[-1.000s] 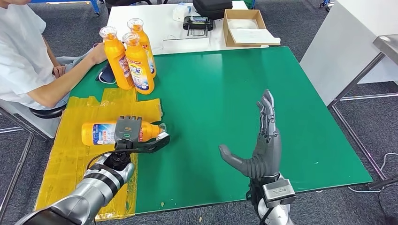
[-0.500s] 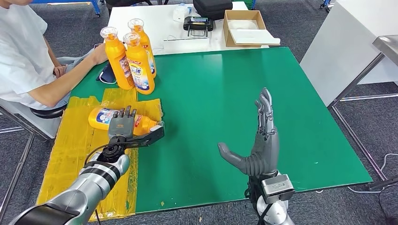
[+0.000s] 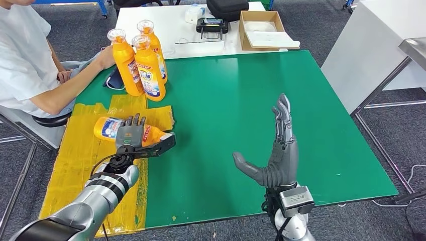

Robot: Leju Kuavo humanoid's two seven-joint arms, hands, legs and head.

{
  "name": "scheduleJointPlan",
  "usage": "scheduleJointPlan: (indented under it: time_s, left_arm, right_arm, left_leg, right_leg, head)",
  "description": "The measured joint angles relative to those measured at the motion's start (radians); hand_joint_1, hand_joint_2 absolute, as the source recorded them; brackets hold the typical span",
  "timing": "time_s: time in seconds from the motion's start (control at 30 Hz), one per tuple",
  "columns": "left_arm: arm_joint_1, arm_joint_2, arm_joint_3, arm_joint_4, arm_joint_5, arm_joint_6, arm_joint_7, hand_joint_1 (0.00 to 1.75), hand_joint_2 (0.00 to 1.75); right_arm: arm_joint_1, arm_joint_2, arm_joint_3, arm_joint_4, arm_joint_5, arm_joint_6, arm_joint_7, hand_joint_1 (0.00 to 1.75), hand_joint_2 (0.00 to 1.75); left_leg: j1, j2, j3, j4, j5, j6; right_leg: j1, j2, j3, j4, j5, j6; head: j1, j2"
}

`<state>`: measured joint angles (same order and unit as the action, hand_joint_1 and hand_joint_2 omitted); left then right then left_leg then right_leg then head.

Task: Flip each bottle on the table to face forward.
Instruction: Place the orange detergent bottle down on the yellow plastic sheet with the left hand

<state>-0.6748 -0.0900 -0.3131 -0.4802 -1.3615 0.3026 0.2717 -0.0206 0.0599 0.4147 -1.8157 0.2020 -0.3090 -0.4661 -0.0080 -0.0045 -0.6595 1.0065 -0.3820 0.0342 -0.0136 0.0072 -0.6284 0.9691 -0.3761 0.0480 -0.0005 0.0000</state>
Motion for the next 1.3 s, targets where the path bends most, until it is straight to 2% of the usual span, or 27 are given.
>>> scheduleJointPlan:
  time_s: [0.2,0.33,0.4,0.47,0.53,0.6,0.7,0.87,1.0,1.1,1.3]
  left_arm:
    - [0.0,-0.002,0.021,0.0,0.081,-0.044,-0.084,0.0,1.75]
    - [0.023,-0.006,0.047,-0.017,0.176,0.01,-0.193,0.0,1.75]
    - [0.06,-0.008,0.058,-0.059,0.252,0.065,-0.285,0.0,1.75]
    - [0.153,-0.01,0.066,-0.187,0.392,0.162,-0.453,0.0,1.75]
    - [0.307,-0.01,0.063,-0.431,0.546,0.26,-0.631,0.0,1.75]
    - [0.461,-0.006,0.047,-0.681,0.615,0.299,-0.704,0.0,1.75]
    - [0.603,0.005,0.023,-0.917,0.633,0.303,-0.703,0.0,1.75]
    - [0.71,0.017,0.0,-1.106,0.742,0.271,-0.739,0.0,1.75]
    - [0.783,0.022,-0.009,-1.186,0.864,0.202,-0.754,0.0,1.75]
    - [0.809,0.024,-0.009,-1.212,0.94,0.144,-0.751,0.0,1.75]
    - [0.83,0.035,-0.002,-1.237,1.144,-0.057,-0.69,0.0,1.75]
  right_arm:
    - [-0.002,-0.002,0.0,0.006,0.001,0.023,0.006,0.0,1.75]
    - [-0.001,-0.007,-0.002,0.012,-0.006,0.05,0.017,0.0,1.75]
    - [0.005,-0.01,-0.007,0.013,-0.014,0.061,0.017,0.0,1.75]
    - [0.027,-0.017,-0.016,0.01,-0.025,0.079,0.018,0.0,1.75]
    - [0.077,-0.03,-0.034,-0.001,-0.027,0.091,0.022,0.0,1.75]
    - [0.136,-0.046,-0.057,-0.012,-0.021,0.094,0.021,0.0,1.75]
    - [0.186,-0.06,-0.081,-0.021,-0.018,0.098,0.015,0.0,1.75]
    - [0.233,-0.071,-0.106,-0.035,-0.018,0.089,0.032,0.0,1.75]
    - [0.283,-0.078,-0.122,-0.053,-0.018,0.065,0.033,0.0,1.75]
    - [0.305,-0.08,-0.128,-0.064,-0.017,0.053,0.033,0.0,1.75]
    - [0.332,-0.081,-0.133,-0.086,-0.017,0.043,0.034,0.0,1.75]
  left_leg:
    - [0.0,0.0,0.001,0.0,0.0,0.0]
    - [0.0,0.0,0.001,0.0,0.0,0.0]
    - [0.0,0.0,0.001,0.0,0.0,0.0]
    - [0.0,0.001,0.001,0.0,-0.001,-0.001]
    - [-0.001,0.001,0.001,0.0,-0.004,-0.001]
    - [-0.001,0.001,0.001,0.0,-0.008,-0.001]
    - [-0.001,0.0,0.001,0.0,-0.01,0.0]
    - [0.0,0.0,0.002,0.0,-0.012,-0.001]
    - [0.0,0.0,0.003,0.0,-0.012,-0.001]
    - [0.0,0.0,0.003,0.0,-0.012,-0.001]
    - [0.0,0.0,0.003,0.0,-0.012,-0.001]
  right_leg:
    - [0.0,0.0,0.001,0.0,0.0,0.0]
    - [0.0,0.0,0.001,0.0,0.0,0.0]
    - [0.0,0.0,0.0,0.0,0.0,0.0]
    - [0.0,0.0,0.0,0.0,-0.001,0.0]
    - [-0.001,0.001,0.0,0.0,-0.003,0.0]
    - [-0.001,0.001,0.0,0.0,-0.006,0.0]
    - [0.0,0.0,0.0,0.0,-0.009,0.001]
    - [0.0,0.0,0.001,0.0,-0.012,-0.001]
    - [0.0,0.0,0.001,0.0,-0.012,-0.001]
    - [0.0,0.0,0.001,0.0,-0.012,-0.001]
    - [0.0,0.0,0.002,0.0,-0.012,-0.001]
  head:
    - [0.0,0.0]
    - [0.0,0.0]
    - [0.0,0.0]
    - [0.0,0.0]
    - [0.0,0.0]
    - [0.0,0.0]
    - [0.0,0.0]
    - [0.0,0.0]
    - [0.0,0.0]
    - [0.0,0.0]
    - [0.0,0.0]
